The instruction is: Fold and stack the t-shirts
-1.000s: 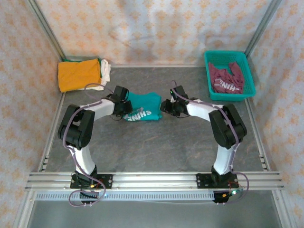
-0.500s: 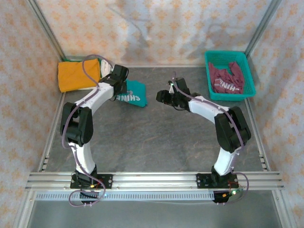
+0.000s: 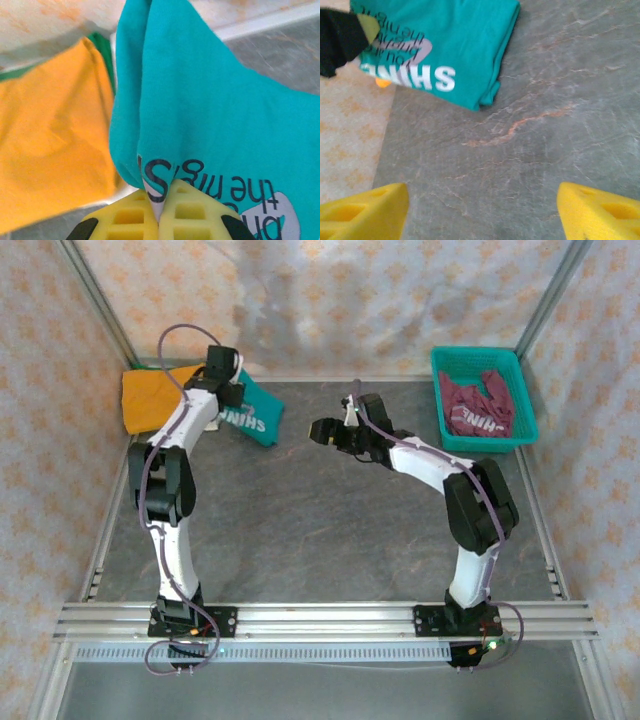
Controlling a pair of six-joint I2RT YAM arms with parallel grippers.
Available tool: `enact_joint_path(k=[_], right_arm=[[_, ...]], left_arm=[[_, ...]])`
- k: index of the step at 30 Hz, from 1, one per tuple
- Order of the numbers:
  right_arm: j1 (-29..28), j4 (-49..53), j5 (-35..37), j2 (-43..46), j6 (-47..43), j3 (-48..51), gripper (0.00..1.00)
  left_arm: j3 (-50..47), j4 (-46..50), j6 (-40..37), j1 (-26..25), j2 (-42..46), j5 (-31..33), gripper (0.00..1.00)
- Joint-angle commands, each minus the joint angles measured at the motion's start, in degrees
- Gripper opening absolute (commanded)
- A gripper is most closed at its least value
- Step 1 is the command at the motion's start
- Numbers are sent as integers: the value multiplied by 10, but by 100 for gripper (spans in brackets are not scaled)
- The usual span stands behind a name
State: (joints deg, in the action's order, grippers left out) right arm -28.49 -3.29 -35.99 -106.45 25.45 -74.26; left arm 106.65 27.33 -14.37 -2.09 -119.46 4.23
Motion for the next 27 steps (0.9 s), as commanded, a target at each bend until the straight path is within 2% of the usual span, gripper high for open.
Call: enact_joint_path(k=[1, 4, 8, 15, 20, 27], right_arm=[[-20, -23, -45, 1, -37, -27, 87], [-24, -20, -68, -1, -34, -42, 87], [-25, -46, -79, -4, -2, -40, 87], [-26, -55, -70, 2, 20, -24, 87], [-26, -38, -53, 10, 18, -14, 88], [-27, -35, -50, 7, 21, -7, 88]], left_arm=[[60, -5, -62, 32, -13, -43, 0], [125, 13, -77, 63, -50, -101, 0], [260, 75, -94, 92, -127, -156, 0], [462, 146, -136, 121, -248, -164, 0], [442, 136, -118, 161, -239, -199, 0], [437, 128, -108, 206, -233, -213, 0]])
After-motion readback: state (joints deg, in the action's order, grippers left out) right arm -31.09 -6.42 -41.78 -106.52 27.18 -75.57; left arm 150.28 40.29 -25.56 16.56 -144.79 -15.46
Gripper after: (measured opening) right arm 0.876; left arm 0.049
